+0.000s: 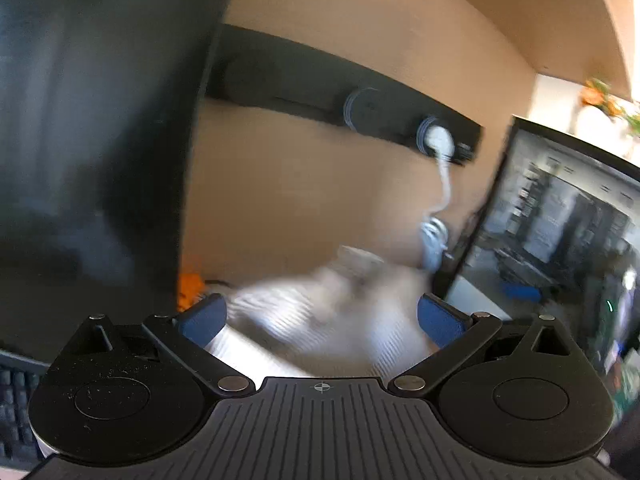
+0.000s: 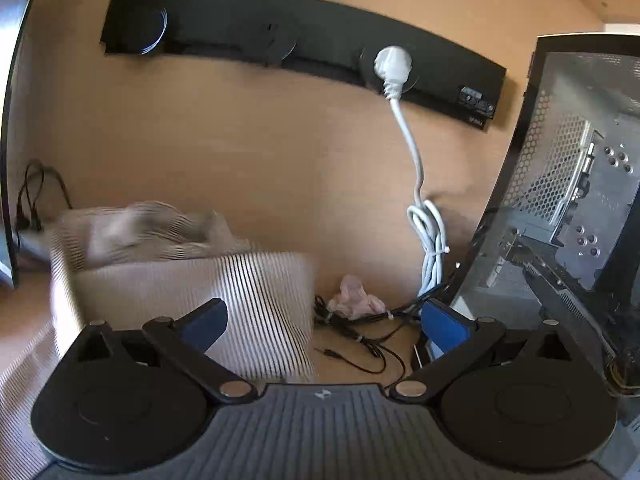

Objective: Fold clothes

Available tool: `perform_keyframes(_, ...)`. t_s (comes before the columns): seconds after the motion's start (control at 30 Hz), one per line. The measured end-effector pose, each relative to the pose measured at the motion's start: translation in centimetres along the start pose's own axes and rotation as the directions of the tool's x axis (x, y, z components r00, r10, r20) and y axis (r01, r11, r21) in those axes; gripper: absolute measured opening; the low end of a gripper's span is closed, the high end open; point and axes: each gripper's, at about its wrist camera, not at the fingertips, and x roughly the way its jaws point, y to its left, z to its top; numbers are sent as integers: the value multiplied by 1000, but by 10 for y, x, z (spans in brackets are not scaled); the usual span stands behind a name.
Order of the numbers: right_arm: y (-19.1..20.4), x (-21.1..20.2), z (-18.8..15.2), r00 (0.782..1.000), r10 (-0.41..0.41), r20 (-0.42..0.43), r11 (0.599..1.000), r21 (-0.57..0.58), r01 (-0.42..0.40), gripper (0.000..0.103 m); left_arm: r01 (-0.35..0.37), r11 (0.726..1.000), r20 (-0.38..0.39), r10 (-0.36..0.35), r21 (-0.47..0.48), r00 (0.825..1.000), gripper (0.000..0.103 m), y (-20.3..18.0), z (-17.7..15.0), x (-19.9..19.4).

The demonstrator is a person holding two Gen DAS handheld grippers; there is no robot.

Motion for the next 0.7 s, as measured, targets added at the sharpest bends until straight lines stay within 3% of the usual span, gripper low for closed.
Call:
perform_keyframes(0.1, -1, 13, -18, 995, 68, -72, 997, 48, -64, 103, 58, 998, -151, -63, -37, 986, 103, 3, -38, 25)
perform_keyframes(0.27, 9, 22, -45, 969, 180, -169, 983, 57, -173, 103, 18, 999, -398, -37, -51, 917, 103, 7, -99, 80)
perform_keyframes(0.37, 19, 37, -67, 919, 297, -260, 955, 102, -279, 103, -45, 998, -430, 24, -39, 902, 103, 14, -114, 91)
perform_keyframes(0.43, 28, 49, -79, 894, 325, -307, 946, 120, -303, 103, -60, 996, -427, 25, -67, 904, 103, 21, -116, 92)
perform_keyframes(0.6, 51, 60, -102, 876, 300, -377, 954, 103, -282, 103, -50, 992, -420, -6, -120, 907, 103, 30, -118, 84)
perform_keyframes(0.7, 55, 52, -110, 882, 292, -370, 957, 119, -266, 103, -36, 995, -422, -5, -90, 906, 103, 27, -123, 79)
